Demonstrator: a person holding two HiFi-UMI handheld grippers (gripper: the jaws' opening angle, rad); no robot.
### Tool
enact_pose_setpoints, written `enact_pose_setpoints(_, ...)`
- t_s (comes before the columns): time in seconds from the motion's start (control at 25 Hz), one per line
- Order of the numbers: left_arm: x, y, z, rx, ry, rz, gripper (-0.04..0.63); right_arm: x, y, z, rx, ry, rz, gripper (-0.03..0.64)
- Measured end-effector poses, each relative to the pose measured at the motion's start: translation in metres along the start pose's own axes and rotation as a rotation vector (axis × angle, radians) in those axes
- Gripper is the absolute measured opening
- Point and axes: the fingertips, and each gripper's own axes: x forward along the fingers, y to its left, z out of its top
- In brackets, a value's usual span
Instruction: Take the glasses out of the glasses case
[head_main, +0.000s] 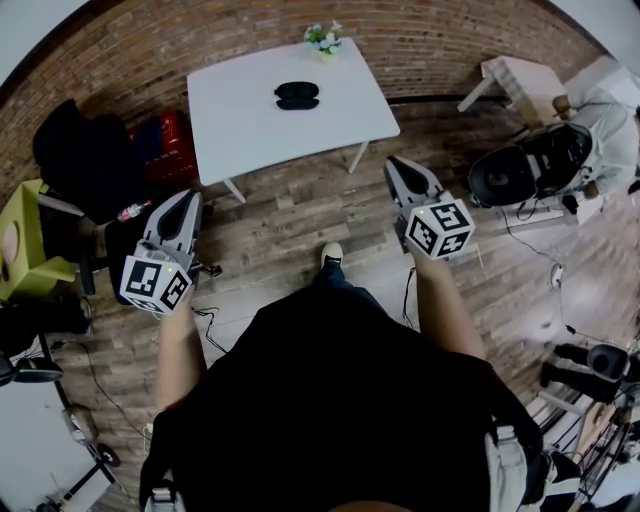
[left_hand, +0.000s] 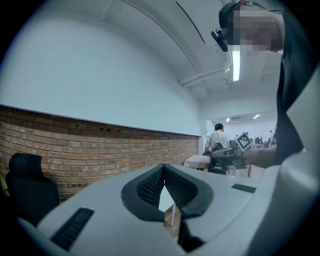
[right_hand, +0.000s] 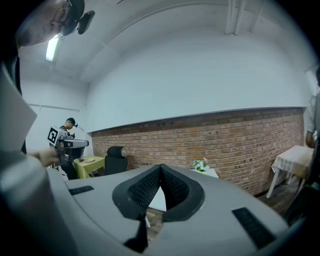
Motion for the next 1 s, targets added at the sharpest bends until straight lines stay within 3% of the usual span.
enact_pose_setpoints(1.0,0.117,0.036,-0.022,-0.048,0.067,0.045,0.011,0.115,-0.094,0.001,-0.004,0.066,0.099,0.015)
